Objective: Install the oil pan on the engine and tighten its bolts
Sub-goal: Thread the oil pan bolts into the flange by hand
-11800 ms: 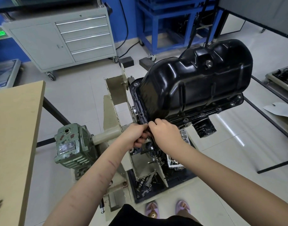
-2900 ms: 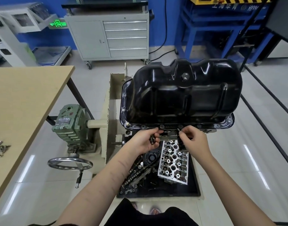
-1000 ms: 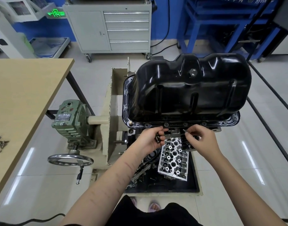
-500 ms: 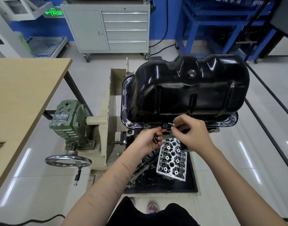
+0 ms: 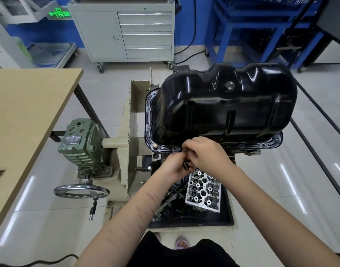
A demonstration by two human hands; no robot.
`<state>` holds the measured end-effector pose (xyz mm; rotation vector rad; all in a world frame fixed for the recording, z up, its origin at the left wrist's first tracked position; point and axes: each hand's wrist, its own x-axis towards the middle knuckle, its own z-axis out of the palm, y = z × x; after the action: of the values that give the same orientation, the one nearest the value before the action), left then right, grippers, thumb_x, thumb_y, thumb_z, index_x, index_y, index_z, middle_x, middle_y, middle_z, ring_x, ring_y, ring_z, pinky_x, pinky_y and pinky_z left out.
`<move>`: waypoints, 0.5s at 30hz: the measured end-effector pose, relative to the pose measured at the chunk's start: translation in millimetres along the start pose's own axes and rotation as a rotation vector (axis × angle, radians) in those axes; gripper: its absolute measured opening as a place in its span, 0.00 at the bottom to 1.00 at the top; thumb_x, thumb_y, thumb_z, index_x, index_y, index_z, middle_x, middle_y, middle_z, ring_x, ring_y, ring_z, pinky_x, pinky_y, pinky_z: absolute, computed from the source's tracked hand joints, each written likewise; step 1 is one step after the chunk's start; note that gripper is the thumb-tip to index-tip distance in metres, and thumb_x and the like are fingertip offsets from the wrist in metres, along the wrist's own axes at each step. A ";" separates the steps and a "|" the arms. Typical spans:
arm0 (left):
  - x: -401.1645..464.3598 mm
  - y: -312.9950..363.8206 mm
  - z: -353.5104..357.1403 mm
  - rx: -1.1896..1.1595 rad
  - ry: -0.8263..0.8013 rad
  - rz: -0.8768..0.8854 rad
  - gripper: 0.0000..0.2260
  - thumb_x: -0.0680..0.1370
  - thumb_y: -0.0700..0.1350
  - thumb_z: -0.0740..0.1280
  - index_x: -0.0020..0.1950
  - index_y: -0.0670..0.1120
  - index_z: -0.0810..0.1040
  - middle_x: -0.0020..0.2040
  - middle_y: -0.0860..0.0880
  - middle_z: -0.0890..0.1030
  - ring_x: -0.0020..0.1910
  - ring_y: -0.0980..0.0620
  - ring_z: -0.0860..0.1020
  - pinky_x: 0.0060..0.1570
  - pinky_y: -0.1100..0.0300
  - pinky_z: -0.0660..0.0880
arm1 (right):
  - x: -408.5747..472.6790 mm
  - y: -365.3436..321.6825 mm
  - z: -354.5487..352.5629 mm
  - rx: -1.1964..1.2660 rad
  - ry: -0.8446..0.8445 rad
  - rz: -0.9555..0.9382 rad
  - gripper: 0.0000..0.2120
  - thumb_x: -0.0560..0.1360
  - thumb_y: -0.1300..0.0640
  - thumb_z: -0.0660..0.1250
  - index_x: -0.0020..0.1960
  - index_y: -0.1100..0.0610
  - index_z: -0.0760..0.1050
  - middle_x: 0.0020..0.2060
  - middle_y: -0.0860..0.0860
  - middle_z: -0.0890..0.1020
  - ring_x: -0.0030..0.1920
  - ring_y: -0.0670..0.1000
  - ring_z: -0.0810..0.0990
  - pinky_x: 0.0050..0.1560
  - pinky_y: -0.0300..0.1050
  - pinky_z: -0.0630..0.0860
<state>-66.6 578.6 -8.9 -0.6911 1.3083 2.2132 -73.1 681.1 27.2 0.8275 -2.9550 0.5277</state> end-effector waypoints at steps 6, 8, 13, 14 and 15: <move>0.5 1.2 -1.2 0.057 -0.002 0.003 0.12 0.76 0.31 0.53 0.39 0.41 0.73 0.34 0.45 0.74 0.31 0.51 0.70 0.29 0.62 0.67 | 4.3 -0.4 -9.8 0.179 -0.090 0.031 0.11 0.71 0.60 0.64 0.53 0.57 0.78 0.44 0.50 0.78 0.45 0.51 0.76 0.48 0.47 0.74; 0.9 0.5 -1.8 0.072 -0.012 0.013 0.12 0.76 0.31 0.53 0.39 0.41 0.73 0.32 0.46 0.73 0.29 0.53 0.69 0.31 0.61 0.66 | 5.5 -1.9 -8.5 0.191 -0.085 0.050 0.09 0.72 0.59 0.65 0.51 0.57 0.78 0.43 0.50 0.78 0.44 0.51 0.76 0.49 0.48 0.74; 2.7 -3.9 -6.4 0.128 -0.035 0.077 0.12 0.79 0.33 0.53 0.37 0.41 0.70 0.27 0.47 0.69 0.27 0.54 0.68 0.33 0.61 0.68 | 7.4 -11.4 3.7 0.131 -0.025 0.135 0.11 0.77 0.57 0.61 0.58 0.57 0.76 0.51 0.52 0.78 0.55 0.53 0.75 0.55 0.47 0.72; 2.9 -4.7 -7.4 0.157 -0.040 0.090 0.12 0.79 0.34 0.53 0.37 0.41 0.69 0.29 0.45 0.69 0.29 0.53 0.68 0.31 0.62 0.69 | 8.8 -13.8 7.3 0.088 -0.022 0.150 0.12 0.78 0.57 0.60 0.59 0.57 0.75 0.53 0.52 0.78 0.57 0.53 0.74 0.55 0.47 0.71; 3.5 -5.4 -8.7 0.186 -0.045 0.102 0.12 0.79 0.34 0.53 0.38 0.41 0.69 0.31 0.45 0.69 0.30 0.52 0.69 0.29 0.64 0.70 | 10.2 -16.2 10.8 0.045 -0.024 0.158 0.13 0.78 0.56 0.58 0.61 0.57 0.74 0.54 0.52 0.77 0.58 0.52 0.73 0.55 0.47 0.71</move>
<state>-64.4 573.8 -18.2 -0.5126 1.5332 2.1372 -73.0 659.4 23.3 0.6103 -3.0581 0.5979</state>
